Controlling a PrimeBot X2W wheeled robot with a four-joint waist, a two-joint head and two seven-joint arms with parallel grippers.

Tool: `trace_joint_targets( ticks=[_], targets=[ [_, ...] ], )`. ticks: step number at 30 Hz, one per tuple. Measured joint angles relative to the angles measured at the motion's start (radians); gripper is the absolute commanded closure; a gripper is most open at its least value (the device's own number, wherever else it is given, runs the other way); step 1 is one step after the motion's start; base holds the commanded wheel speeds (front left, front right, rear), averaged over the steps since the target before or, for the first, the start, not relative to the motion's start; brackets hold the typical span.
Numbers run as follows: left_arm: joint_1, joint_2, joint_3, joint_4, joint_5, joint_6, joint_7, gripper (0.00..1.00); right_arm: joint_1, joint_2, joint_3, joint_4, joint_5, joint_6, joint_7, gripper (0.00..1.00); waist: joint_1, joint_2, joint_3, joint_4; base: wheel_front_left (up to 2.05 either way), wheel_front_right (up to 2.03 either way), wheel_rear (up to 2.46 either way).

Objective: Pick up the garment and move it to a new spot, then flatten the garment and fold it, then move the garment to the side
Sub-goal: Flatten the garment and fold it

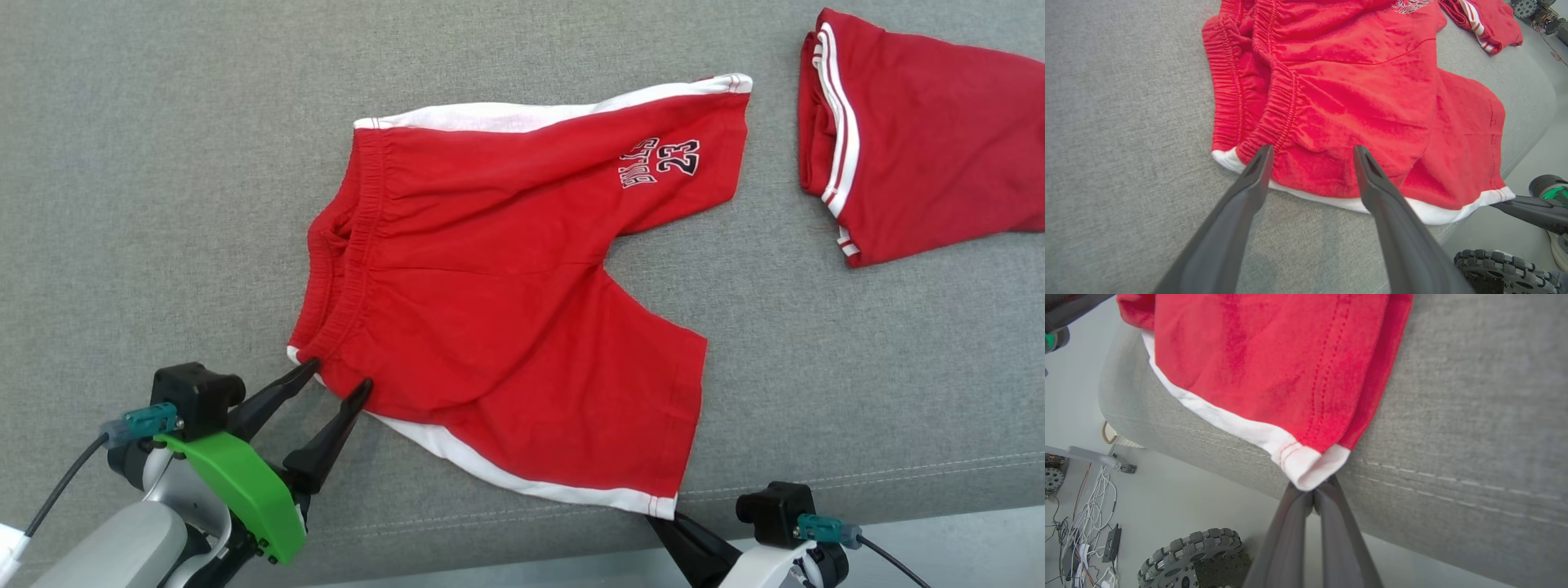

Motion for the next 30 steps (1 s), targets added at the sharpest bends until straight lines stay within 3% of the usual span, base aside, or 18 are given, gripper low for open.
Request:
trace_joint_targets(
  ticks=[12,30],
  targets=[
    [-0.083,0.113,-0.122,-0.035,0.096,-0.003,0.008,0.00,-0.012,0.010,0.004,0.020,0.009,0.008,-0.001,1.00,0.0000,0.0000,-0.002,-0.015,0.00,0.00,0.00],
    [-0.154,0.181,-0.204,0.040,0.206,-0.003,-0.059,0.00,-0.019,0.016,0.005,0.028,0.017,0.017,-0.013,1.00,0.0000,0.0000,0.014,-0.026,0.00,0.00,0.00]
  ],
)
